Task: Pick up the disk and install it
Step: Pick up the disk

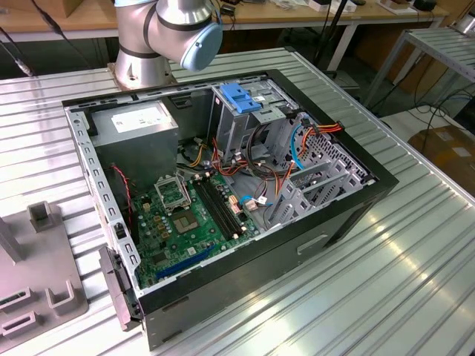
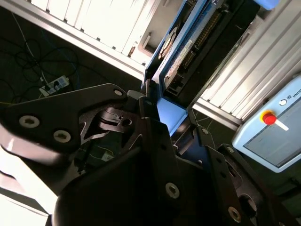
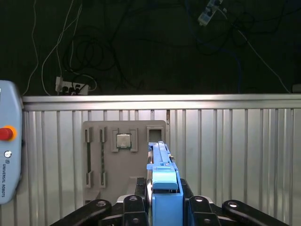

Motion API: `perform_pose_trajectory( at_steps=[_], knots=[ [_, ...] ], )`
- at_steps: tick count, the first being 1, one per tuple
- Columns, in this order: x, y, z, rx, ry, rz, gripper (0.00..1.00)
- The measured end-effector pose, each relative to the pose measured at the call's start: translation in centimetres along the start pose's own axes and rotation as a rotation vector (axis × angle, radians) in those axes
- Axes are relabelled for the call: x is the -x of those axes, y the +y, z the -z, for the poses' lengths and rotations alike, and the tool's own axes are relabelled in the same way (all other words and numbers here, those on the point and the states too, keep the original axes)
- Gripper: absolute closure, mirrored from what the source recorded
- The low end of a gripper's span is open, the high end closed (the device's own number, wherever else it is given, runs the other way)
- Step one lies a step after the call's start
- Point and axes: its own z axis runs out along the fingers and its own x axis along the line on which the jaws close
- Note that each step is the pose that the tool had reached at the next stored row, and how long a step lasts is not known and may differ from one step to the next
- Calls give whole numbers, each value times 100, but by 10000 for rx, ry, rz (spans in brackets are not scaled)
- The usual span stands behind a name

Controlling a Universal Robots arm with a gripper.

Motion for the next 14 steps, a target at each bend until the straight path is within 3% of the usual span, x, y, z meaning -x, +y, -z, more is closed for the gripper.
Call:
perform_pose_trajectory(
  at_steps=[5,10,14],
  knots=[
    [-1,-1,62,0,0,0,63],
    [0,-6,63,0,0,0,63],
    [0,-58,61,0,0,0,63]
  ],
)
